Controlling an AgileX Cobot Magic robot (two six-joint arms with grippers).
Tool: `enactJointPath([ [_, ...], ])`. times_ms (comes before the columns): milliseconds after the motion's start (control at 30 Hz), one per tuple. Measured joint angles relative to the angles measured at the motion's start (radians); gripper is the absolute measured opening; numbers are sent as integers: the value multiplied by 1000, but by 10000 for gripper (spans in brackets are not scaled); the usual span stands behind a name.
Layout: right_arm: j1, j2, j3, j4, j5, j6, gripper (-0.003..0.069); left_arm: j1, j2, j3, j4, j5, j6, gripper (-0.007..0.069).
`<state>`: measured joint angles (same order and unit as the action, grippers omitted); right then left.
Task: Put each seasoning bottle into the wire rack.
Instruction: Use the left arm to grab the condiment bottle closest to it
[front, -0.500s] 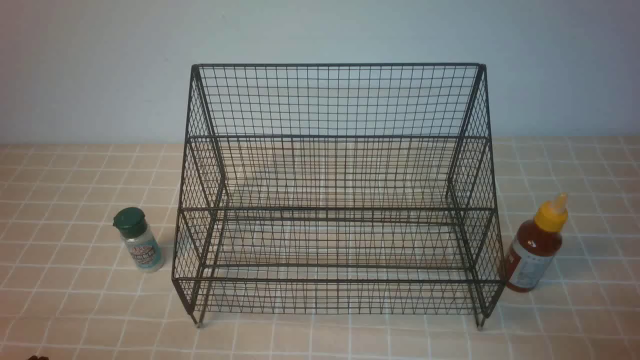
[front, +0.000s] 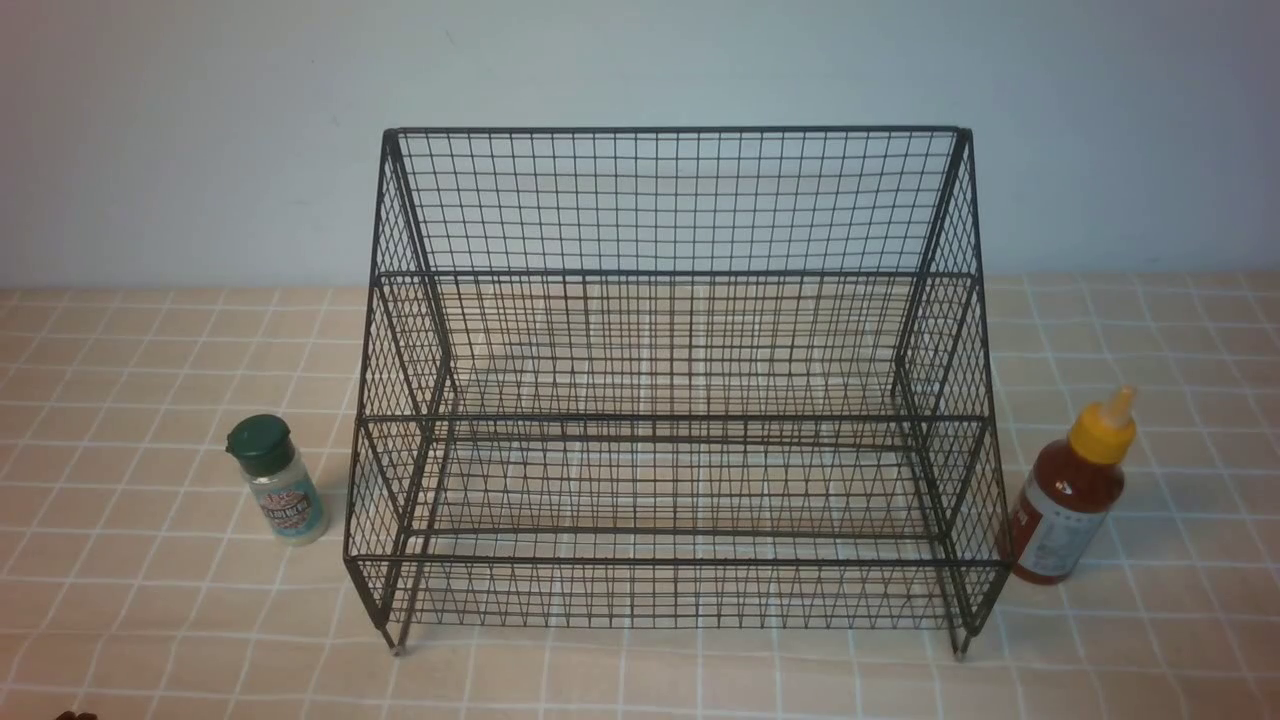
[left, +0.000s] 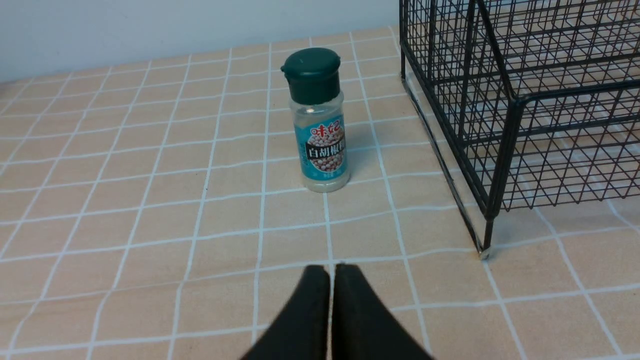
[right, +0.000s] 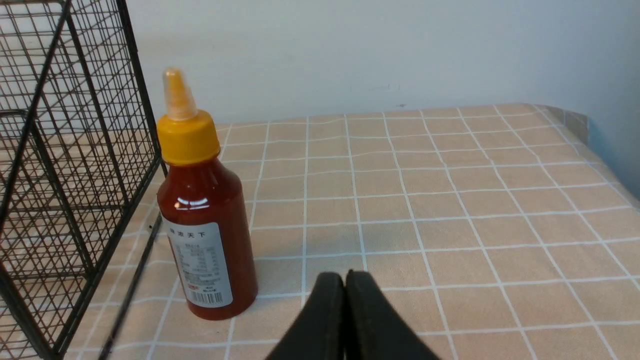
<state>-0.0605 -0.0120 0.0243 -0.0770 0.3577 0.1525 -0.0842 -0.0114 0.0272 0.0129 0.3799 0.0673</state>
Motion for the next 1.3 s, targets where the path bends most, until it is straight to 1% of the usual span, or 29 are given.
enactJointPath([
  [333,0,0,0,0,0,0,-15,0,0,0,12,-2,1,-7],
  [433,0,0,0,0,0,0,-15,0,0,1,-4,-47,-29,-7],
  [500,0,0,0,0,0,0,-15,0,0,1,-64,-132,-88,-7],
  [567,0,0,0,0,0,0,-15,0,0,1,-98,-170,-119,-7],
  [600,0,0,0,0,0,0,-15,0,0,1,-155,-226,-167,-7],
  [633,0,0,0,0,0,0,-15,0,0,1,-182,-254,-188,-7],
  [733,0,0,0,0,0,0,-15,0,0,1,-233,-312,-216,-7],
  [900,0,0,0,0,0,0,-15,0,0,1,-258,-418,-226,-7],
  [933,0,0,0,0,0,0,-15,0,0,2,-261,-524,-234,-7],
  [1000,0,0,0,0,0,0,-15,0,0,3,-263,-664,-240,-7],
  [1067,0,0,0,0,0,0,-15,0,0,-7,-263,-755,-240,-7],
  [1100,0,0,0,0,0,0,-15,0,5,-41,-262,-772,-240,-7],
  [1133,0,0,0,0,0,0,-15,0,6,-48,-261,-772,-240,-7],
  [1200,0,0,0,0,0,0,-15,0,63,-165,-230,-684,-236,-7],
  [1267,0,0,0,0,0,0,-15,0,125,-281,-198,-517,-233,-7],
  [1300,0,0,0,0,0,0,-15,0,174,-351,-183,-399,-232,-7],
])
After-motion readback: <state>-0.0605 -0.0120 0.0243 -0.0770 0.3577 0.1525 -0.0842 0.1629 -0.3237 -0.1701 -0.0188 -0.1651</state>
